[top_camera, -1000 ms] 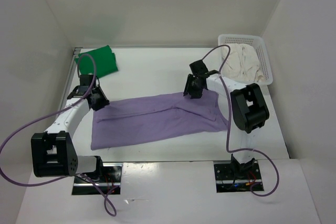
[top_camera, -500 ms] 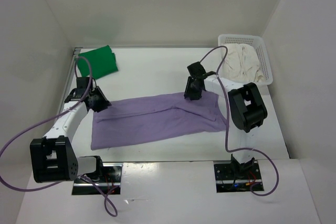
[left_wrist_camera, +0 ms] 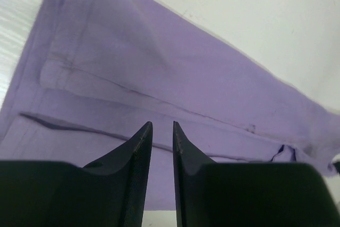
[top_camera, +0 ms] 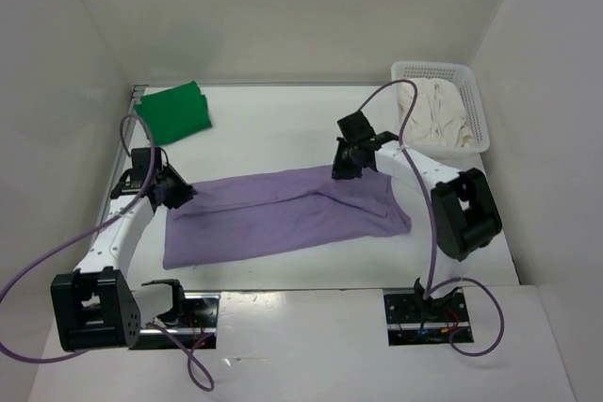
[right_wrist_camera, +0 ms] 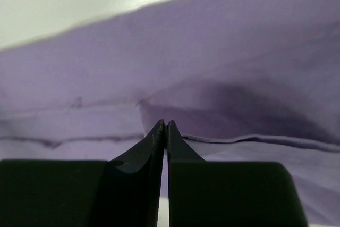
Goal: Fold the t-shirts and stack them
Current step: Fold the other side of the tshirt into a rectangle
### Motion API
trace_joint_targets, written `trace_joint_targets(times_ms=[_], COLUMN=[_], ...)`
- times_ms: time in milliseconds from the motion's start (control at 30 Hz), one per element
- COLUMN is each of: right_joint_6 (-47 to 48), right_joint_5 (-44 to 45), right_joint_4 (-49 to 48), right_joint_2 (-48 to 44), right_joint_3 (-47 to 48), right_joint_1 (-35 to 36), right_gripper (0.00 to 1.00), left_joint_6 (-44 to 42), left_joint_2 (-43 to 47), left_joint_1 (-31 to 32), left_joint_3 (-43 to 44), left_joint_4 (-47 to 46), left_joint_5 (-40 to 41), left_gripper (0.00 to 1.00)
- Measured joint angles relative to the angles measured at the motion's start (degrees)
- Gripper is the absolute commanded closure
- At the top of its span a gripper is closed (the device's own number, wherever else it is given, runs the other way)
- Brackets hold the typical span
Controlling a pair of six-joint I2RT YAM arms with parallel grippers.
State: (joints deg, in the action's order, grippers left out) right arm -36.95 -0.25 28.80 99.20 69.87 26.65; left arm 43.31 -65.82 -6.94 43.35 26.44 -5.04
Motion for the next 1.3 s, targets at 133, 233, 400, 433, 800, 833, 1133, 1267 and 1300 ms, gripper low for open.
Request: trace_joint_targets(times_ms=[133,233,400,433,800,833,1133,1267,1300], right_joint_6=[-2.7,-5.5,-9.3,-9.7,-10.6,-10.6,-10.1,-10.1,-10.1], right_joint_5=[-3.0,-5.2,-8.2,-8.7,-7.9,-7.9,-7.9,-7.9,-7.9], right_joint_4=[-0.2,-0.2,0.0,0.0,-0.3,-0.4,-1.9,-2.3,-2.3], right_joint_2=[-6.9,-10.0,-10.6,-10.6,-18.2,-18.6,-21.1,-21.9,-22.0], right_joint_3=[-6.6,-12.3,-16.2,-16.3,-16.2,-16.2,-16.3,-17.0,-17.0], right_joint_1=[2.5,5.3,10.3,10.9,12.2,12.2,12.1,12.1,12.1], right_gripper=[0.94,0.91,0.68,0.68,0.86,0.86,0.83,0.81,0.81], left_joint_6=[1.5,2.3,3.5,3.6,5.2,5.4,9.3,10.1,10.5], left_joint_2=[0.5,0.1,-2.0,-2.6,-5.4,-5.5,-6.9,-7.3,-7.3], left_joint_1=[-0.3,-1.1,-1.6,-1.6,-2.1,-2.1,-4.6,-4.7,-4.9], left_joint_3=[0.0,0.0,0.1,0.1,0.2,0.2,-1.9,-2.6,-2.9], left_joint_4=[1.6,2.4,2.4,2.5,2.7,2.6,0.3,-0.7,-1.1], left_joint_5=[2.7,3.6,5.3,5.7,10.6,10.9,14.8,16.7,16.7], left_gripper=[0.71,0.73,0.73,0.73,0.68,0.66,0.62,0.52,0.52])
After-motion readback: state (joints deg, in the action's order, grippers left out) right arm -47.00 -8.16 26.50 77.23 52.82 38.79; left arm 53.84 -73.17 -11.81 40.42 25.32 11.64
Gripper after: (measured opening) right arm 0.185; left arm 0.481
